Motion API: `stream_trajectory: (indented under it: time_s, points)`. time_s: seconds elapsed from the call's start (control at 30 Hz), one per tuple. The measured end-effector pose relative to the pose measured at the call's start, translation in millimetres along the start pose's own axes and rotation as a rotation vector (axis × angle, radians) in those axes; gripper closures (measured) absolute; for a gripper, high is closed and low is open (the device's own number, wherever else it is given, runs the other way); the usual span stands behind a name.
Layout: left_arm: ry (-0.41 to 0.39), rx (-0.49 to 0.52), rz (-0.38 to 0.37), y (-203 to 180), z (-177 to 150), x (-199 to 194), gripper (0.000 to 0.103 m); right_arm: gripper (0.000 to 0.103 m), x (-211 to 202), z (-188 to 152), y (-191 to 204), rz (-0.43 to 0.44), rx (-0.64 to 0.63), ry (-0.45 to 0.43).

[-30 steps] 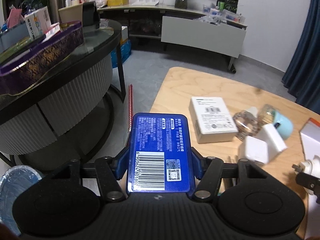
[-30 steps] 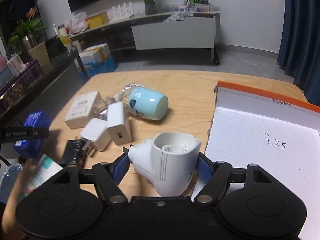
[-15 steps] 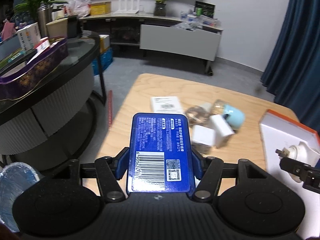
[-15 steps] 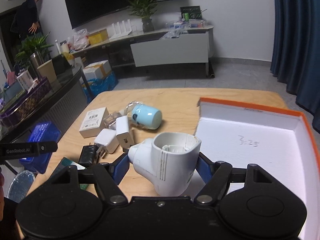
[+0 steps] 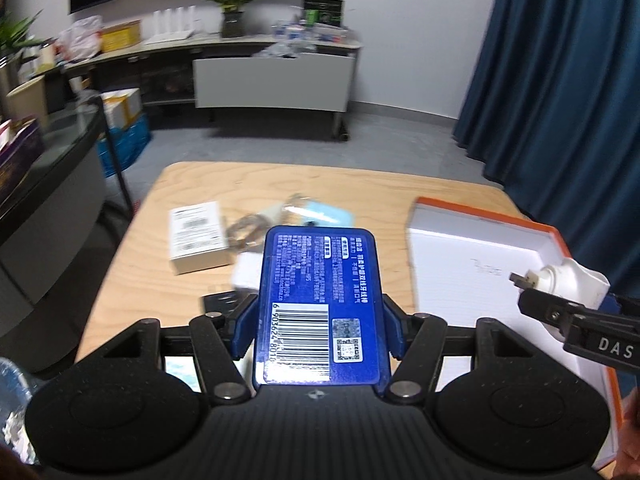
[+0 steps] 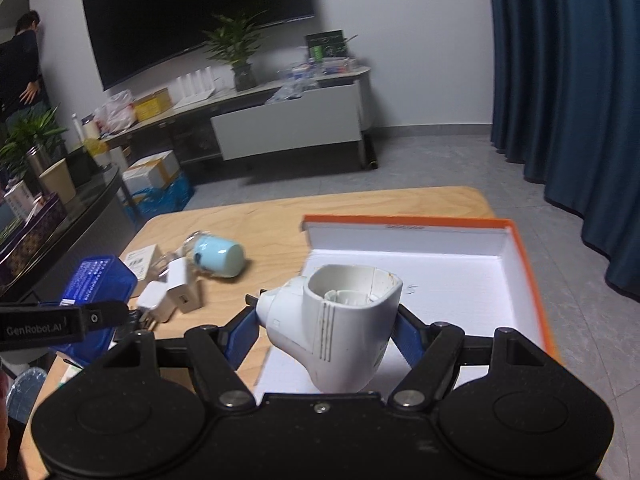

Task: Organize rigid objects
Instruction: 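Carry the blue case and the white plug adapter with both tools over the orange-rimmed tray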

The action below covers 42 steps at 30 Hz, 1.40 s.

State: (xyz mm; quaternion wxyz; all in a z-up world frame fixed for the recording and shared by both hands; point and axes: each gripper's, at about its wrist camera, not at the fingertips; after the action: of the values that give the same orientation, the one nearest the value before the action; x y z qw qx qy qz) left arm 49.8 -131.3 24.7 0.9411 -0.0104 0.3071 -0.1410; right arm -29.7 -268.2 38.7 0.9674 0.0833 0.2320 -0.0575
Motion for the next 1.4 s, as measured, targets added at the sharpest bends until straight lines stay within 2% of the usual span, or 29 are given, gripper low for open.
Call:
stream_trajectory:
  time_s: [0.33, 0.67, 1.07, 1.4]
  points:
    - [0.010, 0.049, -0.075, -34, 2, 12, 0.041, 0.018, -9, 10, -31, -0.040, 0.029, -0.037]
    - [0.001, 0.103, -0.104, -56, 7, 26, 0.041, 0.018, -5, 17, -60, -0.065, 0.060, -0.043]
    - [0.033, 0.124, -0.133, -81, 8, 55, 0.041, 0.018, 27, 26, -80, -0.062, 0.092, 0.020]
    - [0.071, 0.133, -0.157, -95, 7, 77, 0.041, 0.018, 61, 30, -88, -0.104, 0.087, 0.078]
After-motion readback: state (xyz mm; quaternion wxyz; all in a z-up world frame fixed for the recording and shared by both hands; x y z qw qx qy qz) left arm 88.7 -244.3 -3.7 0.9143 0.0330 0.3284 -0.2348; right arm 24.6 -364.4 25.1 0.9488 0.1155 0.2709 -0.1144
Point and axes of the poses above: each gripper's, at about its wrist camera, not at the fingertips, and x roughly the way its jaws point, y to its left, z to its top, and after that the axes turned 10 degrees about -y, right-handed
